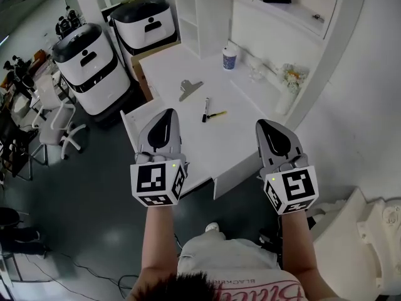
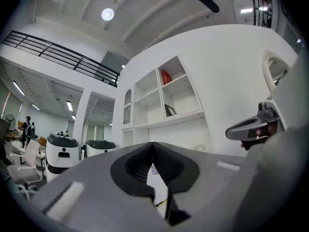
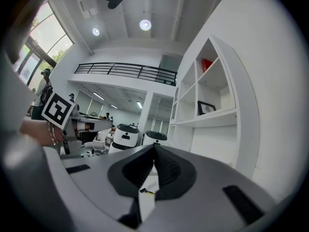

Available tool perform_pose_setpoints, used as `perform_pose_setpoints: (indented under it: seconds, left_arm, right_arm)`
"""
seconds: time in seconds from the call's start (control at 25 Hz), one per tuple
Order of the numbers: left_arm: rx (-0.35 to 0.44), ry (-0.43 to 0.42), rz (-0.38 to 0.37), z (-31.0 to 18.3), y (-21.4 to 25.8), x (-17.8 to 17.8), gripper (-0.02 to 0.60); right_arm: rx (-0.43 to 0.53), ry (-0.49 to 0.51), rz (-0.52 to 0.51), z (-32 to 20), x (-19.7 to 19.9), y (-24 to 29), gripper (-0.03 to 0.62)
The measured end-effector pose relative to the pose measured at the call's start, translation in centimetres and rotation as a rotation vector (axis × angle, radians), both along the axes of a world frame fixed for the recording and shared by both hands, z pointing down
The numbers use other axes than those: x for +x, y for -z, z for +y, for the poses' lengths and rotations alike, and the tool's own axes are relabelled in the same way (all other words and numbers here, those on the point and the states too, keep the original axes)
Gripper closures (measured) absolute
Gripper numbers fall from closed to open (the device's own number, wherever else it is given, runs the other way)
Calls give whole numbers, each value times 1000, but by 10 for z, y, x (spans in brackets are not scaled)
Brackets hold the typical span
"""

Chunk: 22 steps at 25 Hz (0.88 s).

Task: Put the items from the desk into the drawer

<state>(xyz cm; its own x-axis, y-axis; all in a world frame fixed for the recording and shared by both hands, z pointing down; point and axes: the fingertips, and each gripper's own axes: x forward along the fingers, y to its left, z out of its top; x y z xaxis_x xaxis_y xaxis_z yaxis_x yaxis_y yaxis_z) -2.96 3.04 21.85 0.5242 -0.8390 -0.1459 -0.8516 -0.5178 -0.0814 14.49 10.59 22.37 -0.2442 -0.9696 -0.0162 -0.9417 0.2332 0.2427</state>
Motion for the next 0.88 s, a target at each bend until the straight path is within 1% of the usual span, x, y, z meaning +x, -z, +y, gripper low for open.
perform_pose_setpoints:
  seconds: [0.24,0.4,0.52,0.68,0.88]
  left_arm:
    - [-27,-30,-13,-40,-12,15,574]
    - [-54,-48,-17,-57,-26,25,574]
    - [-66,-47,-33,-70,-34,32,574]
    - [-67,-48,-45,-91,-44,44,574]
    - [-120,-39,-41,-128,-60,57,574]
  right_arm:
    - [-17,-17,7,-33,8,-8,586]
    - [-42,-43,-2,-50,18,-21,586]
    - [-62,-49,-9,-63,28,-28,586]
    - [-78,-37,-9,-86,39,-37,586]
    - [-109,1,-22,-124,49,-49,586]
